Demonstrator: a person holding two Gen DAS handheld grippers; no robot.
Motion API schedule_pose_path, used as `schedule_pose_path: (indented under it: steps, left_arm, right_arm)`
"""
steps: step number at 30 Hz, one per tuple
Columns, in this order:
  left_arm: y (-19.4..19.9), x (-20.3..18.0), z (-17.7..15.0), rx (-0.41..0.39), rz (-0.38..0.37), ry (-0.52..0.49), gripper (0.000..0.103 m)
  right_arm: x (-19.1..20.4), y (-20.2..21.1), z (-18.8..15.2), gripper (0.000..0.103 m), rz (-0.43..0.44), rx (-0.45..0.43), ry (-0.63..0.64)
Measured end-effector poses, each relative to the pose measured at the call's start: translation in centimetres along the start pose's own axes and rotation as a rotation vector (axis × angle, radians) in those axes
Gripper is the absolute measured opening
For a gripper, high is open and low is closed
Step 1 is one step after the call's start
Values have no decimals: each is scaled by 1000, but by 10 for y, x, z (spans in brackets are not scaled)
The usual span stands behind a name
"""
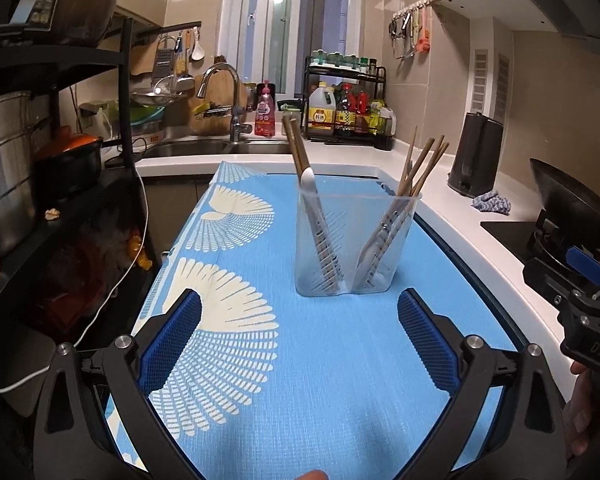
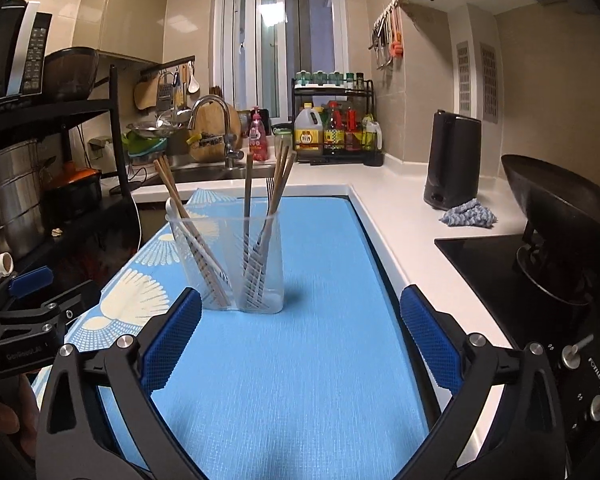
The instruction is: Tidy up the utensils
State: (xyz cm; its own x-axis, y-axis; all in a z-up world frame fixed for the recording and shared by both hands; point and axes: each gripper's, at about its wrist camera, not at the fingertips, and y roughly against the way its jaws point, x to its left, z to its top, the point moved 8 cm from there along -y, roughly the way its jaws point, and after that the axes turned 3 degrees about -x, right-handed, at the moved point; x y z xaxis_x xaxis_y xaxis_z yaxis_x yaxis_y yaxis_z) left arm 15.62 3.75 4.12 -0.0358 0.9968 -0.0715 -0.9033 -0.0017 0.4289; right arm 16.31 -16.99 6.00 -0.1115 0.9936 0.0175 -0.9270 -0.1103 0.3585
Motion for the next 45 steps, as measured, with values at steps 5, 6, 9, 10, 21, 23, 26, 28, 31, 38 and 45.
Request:
schedule_pose_path:
  steps: [5,6,9,10,21,23,26,28,31,38,45]
  left_arm:
    - [-4,6,-14,2,7,38,96]
    - [-6,7,-17,7,4,43,96]
    - [-9,4,-24,18,-2,45,96]
    - [-10,2,-25,20,-7,44,96]
    - [-18,-12,-34,29,-29,34,96]
    - [-19,-13,-35,36,-32,37,96]
    - [-18,-14,-34,29,-28,30,96]
    - [-18,-14,-33,24,-28,27,96]
    - [-18,-13,-33,19,-25,25,96]
    - [-19,-14,-34,23,-30,22,96]
    - [-19,-14,-34,19,-30,19,96]
  right_arm:
    - [-1,-7,-13,98,-2,22,-1]
    - [-1,-8,-14,98,-2,26,-1]
    - [-1,-9,-18,98,-8,26,4]
    - [-1,-10,-19,98,-8,26,7]
    - [-5,-17,-26,98,-13,48,2]
    - [-5,-18,-27,98,-13,49,5]
    - [-4,-19,-29,98,-13,49,12]
    - [-5,-20,-29,98,-16,52,11]
    - [-6,-21,-30,98,-20,53,10]
    - [-8,-23,-30,98,-25,53,9]
    - [-8,-23,-30,98,-22,54,9]
